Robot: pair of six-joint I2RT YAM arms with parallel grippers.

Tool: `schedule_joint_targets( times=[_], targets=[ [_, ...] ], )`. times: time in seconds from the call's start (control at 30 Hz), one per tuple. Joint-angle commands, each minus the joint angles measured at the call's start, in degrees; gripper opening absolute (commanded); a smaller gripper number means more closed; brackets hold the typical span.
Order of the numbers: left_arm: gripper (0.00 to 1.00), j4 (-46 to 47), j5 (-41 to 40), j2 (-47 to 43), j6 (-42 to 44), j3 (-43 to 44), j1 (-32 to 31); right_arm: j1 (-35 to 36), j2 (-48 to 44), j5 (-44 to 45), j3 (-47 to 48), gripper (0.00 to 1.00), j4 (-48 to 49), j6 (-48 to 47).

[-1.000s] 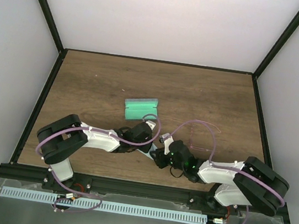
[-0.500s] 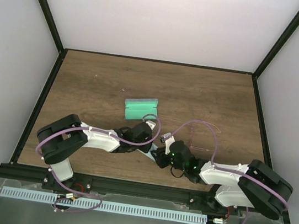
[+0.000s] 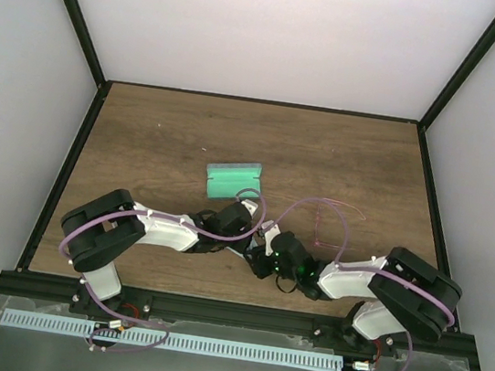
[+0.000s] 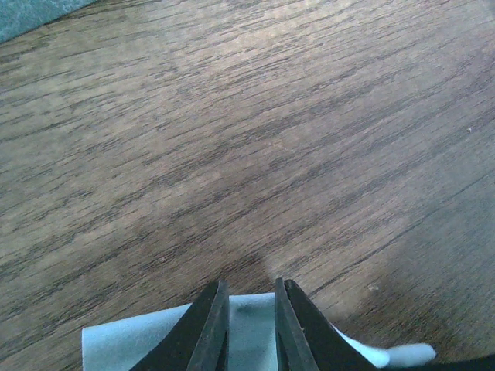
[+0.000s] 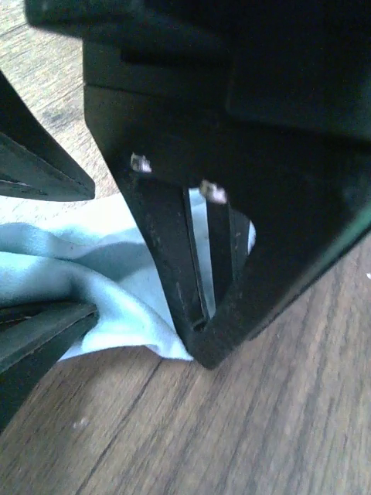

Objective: Organize the sunglasses
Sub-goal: Adjust the glasses cleaning cloth at the center of the board.

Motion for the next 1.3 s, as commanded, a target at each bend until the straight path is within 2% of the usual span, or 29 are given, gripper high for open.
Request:
schedule_joint_targets(
  times=[0.0, 0.33, 0.5, 0.77, 0.93, 1.27],
  targets=[
    [0.2, -2.1, 0.7, 0.5, -0.5, -1.3, 0.1, 2.0, 0.6, 2.3, 2.5, 0.37, -2.3, 0.1],
    [0.2, -2.1, 0.6, 0.3, -0.2, -1.5, 0.1, 2.8, -13.1, 13.6, 1.4, 0.38, -13.8, 1.9],
    [0.2, -1.9, 0.9, 0.4, -0.5, -1.5, 0.1, 2.7, -16.5, 11.2, 0.5, 0.39, -13.0, 0.8],
    [0.21, -2.5, 1.2, -0.5, -0.9, -1.8, 0.1, 2.8, -8.5, 1.4, 0.1, 0.4, -1.8, -0.7],
    [0.21, -2.6, 1.2, -0.8, -1.1, -2.4, 0.1, 2.8, -3.4, 1.6, 1.6, 0.42, -0.4, -0.7],
    [0.21, -2.0, 1.8, -0.3, -0.9, -2.3, 0.1, 2.7, 1.2, 1.2, 3.8, 0.44, 0.9, -0.9]
  ],
)
